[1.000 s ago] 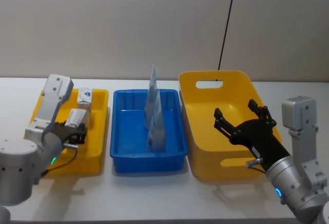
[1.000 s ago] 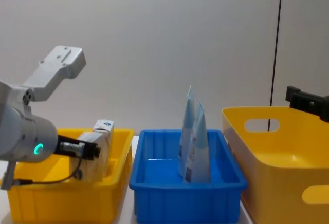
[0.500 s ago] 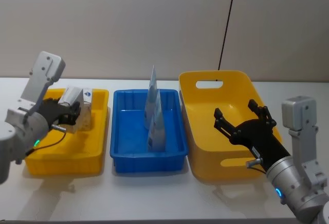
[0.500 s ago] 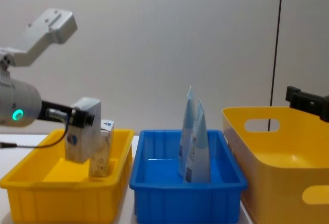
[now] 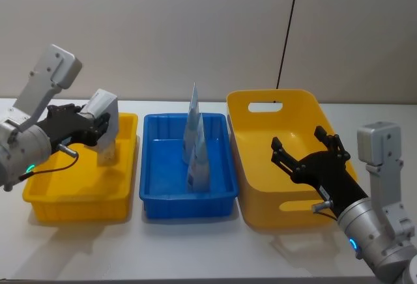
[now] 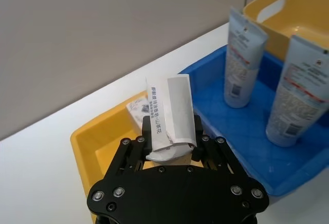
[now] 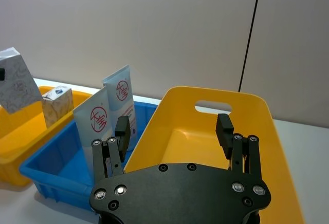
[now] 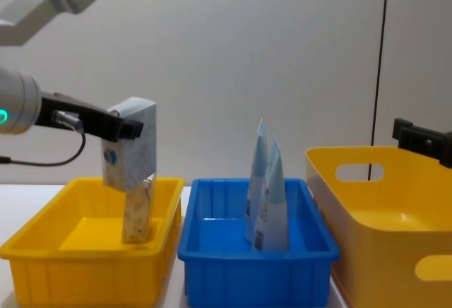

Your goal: Bimanual collaborative sorting of washing and personal care products

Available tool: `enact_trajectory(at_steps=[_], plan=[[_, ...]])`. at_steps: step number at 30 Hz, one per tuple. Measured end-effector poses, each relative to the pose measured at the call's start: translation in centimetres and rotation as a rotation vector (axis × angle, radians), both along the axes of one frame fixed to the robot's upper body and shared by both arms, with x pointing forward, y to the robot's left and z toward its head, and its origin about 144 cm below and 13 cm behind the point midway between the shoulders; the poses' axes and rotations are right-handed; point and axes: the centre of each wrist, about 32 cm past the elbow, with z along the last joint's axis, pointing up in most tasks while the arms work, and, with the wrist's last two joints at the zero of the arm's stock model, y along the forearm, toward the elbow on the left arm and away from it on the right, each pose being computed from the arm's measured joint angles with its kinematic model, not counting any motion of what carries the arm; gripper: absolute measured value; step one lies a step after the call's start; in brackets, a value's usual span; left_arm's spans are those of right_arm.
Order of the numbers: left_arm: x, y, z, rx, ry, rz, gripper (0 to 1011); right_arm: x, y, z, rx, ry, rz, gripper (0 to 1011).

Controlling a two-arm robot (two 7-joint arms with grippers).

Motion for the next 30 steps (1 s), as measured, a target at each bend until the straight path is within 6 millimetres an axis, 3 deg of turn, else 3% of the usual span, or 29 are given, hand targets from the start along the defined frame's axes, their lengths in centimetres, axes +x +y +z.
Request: enact_trajectory(at_steps=[13,30], plan=[[-1.2,1.3,1.7,-0.001,-0.043,-0.214,376,0.0,0.0,0.0,0.000,0.000,0.000,1002],[-2.9,2.2,2.2,-0.033,-0.069,-0.488,376,0.0,0.0,0.0,0.000,0.000,0.000,1002]])
